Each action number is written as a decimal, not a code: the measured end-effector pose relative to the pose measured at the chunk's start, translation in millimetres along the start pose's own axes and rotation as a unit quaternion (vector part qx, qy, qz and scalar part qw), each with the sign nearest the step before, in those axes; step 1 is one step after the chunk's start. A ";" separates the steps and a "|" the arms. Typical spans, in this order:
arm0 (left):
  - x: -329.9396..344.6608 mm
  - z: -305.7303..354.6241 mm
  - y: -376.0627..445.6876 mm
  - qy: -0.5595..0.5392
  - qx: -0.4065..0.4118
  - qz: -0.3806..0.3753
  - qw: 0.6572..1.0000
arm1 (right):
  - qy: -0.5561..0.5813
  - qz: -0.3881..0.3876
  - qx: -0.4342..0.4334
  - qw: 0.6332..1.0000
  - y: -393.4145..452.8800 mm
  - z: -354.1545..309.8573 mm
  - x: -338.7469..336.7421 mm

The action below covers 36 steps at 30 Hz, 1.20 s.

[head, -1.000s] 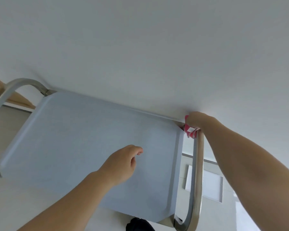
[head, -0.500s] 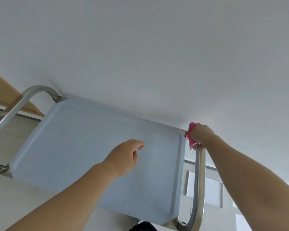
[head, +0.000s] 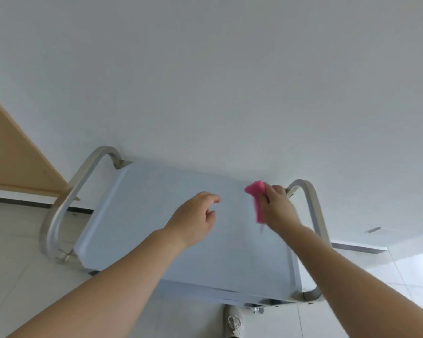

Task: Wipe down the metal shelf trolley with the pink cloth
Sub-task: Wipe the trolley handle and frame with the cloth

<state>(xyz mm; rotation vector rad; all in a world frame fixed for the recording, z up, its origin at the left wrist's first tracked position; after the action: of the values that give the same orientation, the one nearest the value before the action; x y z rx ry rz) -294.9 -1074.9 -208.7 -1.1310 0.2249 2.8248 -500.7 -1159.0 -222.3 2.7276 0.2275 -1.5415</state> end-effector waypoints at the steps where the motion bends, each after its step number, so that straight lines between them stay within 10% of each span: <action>1: -14.9 -4.4 -11.0 -0.005 -0.004 0.011 1.000 | 0.029 -0.014 -0.018 0.999 -17.4 -30.8 14.4; 11: -128.1 -86.8 -119.8 -0.029 -0.085 0.058 0.994 | 0.128 -0.222 -0.176 0.950 -115.7 -224.6 138.4; 16: -150.5 -116.4 -146.9 -0.041 -0.129 0.118 0.984 | 0.269 -0.410 -0.092 0.867 -102.5 -252.6 169.7; 27: -165.5 -157.4 -186.1 -0.014 -0.205 0.097 0.974 | -0.054 -0.379 -0.347 0.856 -77.6 -311.5 213.0; 36: -184.3 -229.2 -238.0 0.109 -0.286 0.100 0.947 | -0.154 -0.392 -0.304 0.855 -79.0 -322.2 261.1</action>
<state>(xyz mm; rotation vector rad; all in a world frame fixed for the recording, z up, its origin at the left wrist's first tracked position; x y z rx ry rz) 26.4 -884.7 -269.6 -1.6074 -0.5386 3.0284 -103.5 -1025.0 -272.2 1.9059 1.6454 -1.5865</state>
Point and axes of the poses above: each hand's wrist, its own y-axis towards the middle knuckle, its own x-axis out of the palm, z = x × y, the point moved 5 cm from there along y, towards the middle knuckle, and after that the axes turned 5 degrees about x, right-handed, at the moved point
